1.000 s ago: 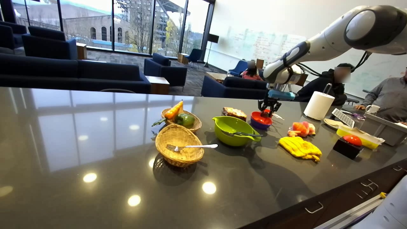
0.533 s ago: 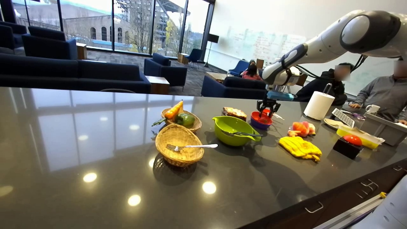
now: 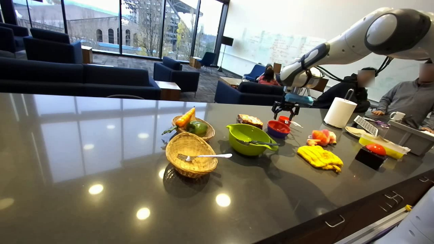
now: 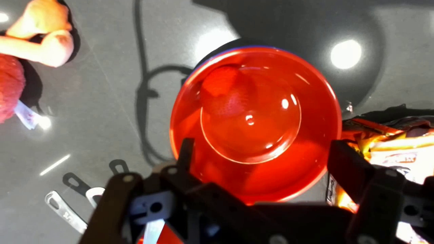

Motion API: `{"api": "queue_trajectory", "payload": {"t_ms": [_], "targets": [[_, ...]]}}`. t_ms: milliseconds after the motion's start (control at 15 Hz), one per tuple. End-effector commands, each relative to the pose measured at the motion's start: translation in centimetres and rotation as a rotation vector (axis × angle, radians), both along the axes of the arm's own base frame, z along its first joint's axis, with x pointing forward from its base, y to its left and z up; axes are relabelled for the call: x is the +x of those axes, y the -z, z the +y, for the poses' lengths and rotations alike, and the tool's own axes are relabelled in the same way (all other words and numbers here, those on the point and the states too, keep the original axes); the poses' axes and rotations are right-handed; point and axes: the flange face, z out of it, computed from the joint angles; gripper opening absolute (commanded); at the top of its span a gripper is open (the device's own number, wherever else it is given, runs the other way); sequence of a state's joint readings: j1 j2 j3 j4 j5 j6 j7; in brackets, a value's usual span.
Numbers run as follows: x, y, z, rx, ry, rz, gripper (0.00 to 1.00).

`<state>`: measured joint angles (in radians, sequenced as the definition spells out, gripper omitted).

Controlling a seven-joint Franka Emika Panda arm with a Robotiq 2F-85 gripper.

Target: Put the red object in the red bowl

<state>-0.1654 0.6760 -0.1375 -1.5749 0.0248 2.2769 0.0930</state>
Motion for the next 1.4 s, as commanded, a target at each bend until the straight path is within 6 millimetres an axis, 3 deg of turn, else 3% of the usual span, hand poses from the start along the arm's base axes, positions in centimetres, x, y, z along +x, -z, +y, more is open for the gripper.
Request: {"api": "queue_trajectory", "payload": {"t_ms": [0, 667, 1333], "targets": [[-0.8, -3.5, 0.8, 0.02, 0.005, 0.001, 1.0], [-3.3, -9.4, 2.6, 0.027, -0.03, -0.009, 1.0], [-7.8, -11.2, 6.4, 0.057, -0.081, 0.029, 1.0]]}}
